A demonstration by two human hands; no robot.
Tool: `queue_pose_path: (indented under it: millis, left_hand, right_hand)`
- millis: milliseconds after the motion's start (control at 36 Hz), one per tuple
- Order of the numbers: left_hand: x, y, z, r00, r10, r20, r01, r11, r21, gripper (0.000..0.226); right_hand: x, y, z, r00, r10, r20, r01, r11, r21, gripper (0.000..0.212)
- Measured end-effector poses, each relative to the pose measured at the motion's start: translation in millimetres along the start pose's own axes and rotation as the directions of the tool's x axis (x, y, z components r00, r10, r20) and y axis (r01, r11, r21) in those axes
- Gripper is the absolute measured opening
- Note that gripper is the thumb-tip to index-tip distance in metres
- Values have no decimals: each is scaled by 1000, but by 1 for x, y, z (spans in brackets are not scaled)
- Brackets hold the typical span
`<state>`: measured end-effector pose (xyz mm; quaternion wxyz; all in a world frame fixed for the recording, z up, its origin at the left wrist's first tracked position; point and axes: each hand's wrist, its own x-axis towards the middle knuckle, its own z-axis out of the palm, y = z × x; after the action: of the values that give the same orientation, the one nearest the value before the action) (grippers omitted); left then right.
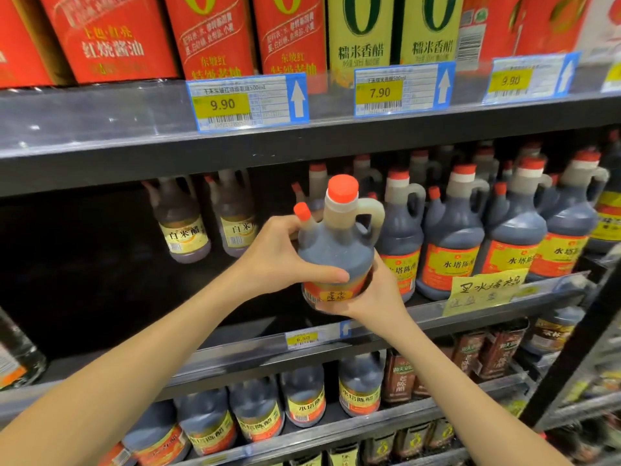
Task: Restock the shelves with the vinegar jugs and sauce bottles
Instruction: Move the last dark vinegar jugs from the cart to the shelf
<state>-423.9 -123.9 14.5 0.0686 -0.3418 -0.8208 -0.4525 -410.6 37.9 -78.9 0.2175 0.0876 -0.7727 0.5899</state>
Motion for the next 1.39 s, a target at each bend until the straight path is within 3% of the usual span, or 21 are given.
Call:
queue_pose_path:
  millis: [250,417,639,833,917,1083,1167,1250,1389]
  left_hand:
    - [9,-26,8,991,-127,44,131,987,-88,43]
    - [22,-41,13,975,-215,57,218,974,-59,44]
    - [36,-52,13,968,-231,98,243,961,-135,37]
    - [32,-58,15,979,-180,98,193,968,-157,37]
    - [32,-59,14,978,-177,115,191,973,-126,38]
    - [28,-62,3,973,-193,129,213,963,-166,62]
    - [26,-62,-5,958,-224,180,254,954,-159,56]
    - [24,-62,-8,949,-250,192,276,952,-128,39]
    - [22,-65,-6,953,-260,156,279,954,-110,42]
  right_hand:
    - [9,16,3,990,126,69,-110,972,-208,89]
    - [14,14,1,975,200,97,-159,932,-325,85]
    - [31,25,2,931,328,159,-248,889,-385,83]
    - [16,16,4,963,251,101,-182,877,-445,70]
    - [5,16,6,990,136,45,-90,832,-547,69]
    - [-17,20,18,996,24,-84,-72,766,-639,104]
    - [-21,19,26,980,-16,-201,-131,706,-696,108]
    - [-21,19,34,941,-143,-306,-148,641,-753,98]
    - [-26,27,43,930,18,-368,-243,780,-577,86]
